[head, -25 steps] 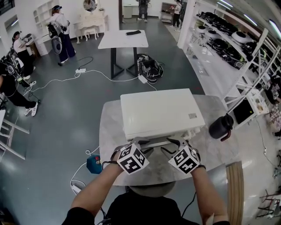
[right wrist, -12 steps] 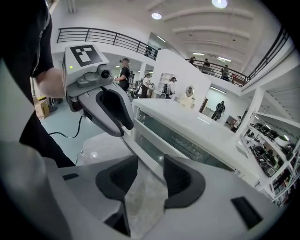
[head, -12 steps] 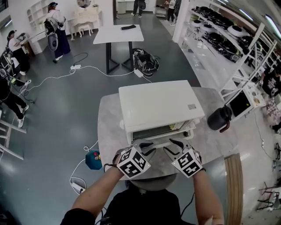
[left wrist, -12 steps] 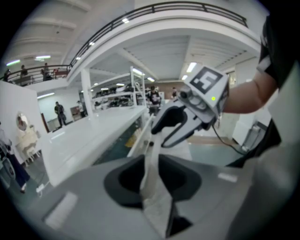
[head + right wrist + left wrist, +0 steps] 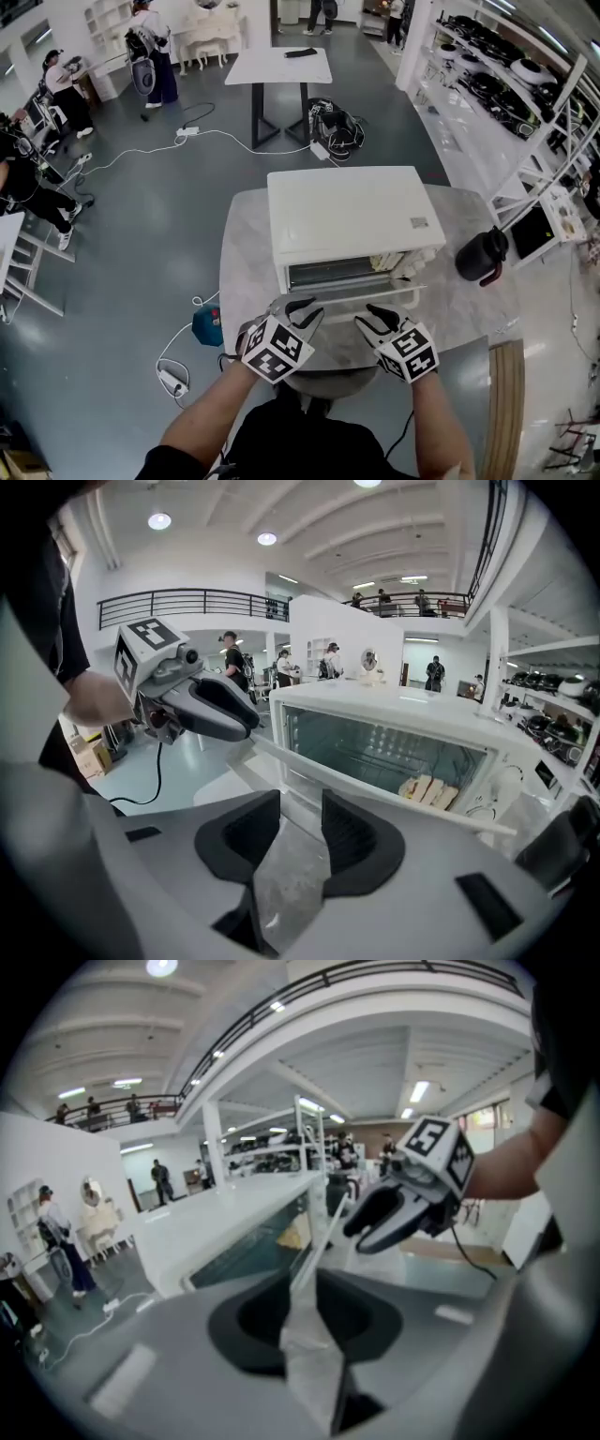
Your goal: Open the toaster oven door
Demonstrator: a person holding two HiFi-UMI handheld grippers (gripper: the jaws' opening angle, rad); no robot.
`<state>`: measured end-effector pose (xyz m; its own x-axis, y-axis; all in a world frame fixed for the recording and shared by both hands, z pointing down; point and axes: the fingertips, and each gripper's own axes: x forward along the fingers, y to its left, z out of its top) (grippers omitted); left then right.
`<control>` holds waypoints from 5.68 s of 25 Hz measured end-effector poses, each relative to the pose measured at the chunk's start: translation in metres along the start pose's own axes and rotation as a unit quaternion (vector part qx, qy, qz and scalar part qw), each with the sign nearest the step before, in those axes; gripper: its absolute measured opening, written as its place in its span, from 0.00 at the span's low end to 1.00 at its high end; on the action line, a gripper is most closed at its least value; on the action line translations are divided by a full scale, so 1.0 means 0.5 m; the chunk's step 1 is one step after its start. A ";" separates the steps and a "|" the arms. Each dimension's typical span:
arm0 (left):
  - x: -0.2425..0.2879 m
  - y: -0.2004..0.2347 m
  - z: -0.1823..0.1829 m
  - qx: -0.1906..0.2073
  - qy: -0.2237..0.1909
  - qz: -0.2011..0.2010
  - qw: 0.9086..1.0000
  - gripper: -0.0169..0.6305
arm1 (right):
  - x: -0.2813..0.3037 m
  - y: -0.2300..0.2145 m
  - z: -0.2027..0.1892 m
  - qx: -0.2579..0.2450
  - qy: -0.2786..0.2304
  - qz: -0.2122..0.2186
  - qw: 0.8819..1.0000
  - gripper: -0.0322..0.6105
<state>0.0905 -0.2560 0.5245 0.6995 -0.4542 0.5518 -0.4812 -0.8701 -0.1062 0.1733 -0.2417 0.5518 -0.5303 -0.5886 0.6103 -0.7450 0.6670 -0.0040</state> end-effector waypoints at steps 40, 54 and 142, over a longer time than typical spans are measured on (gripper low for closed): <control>0.013 -0.124 -0.124 -0.114 0.037 -0.051 0.991 0.14 | 0.013 0.092 -0.080 -0.072 0.057 0.040 0.995 0.16; -0.020 -0.106 -0.161 -0.164 0.042 -0.020 0.985 0.11 | 0.023 0.116 -0.152 -0.018 0.059 0.062 0.996 0.15; -0.302 0.132 0.151 -0.135 -0.217 0.143 0.956 0.05 | -0.279 0.053 0.250 0.073 -0.283 -0.082 0.953 0.04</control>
<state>-0.0070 -0.2592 0.3715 0.6436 -0.7543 0.1300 -0.7639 -0.6436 0.0476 0.1766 -0.1991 0.3676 -0.5044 -0.8590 0.0878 -0.8631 0.4985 -0.0815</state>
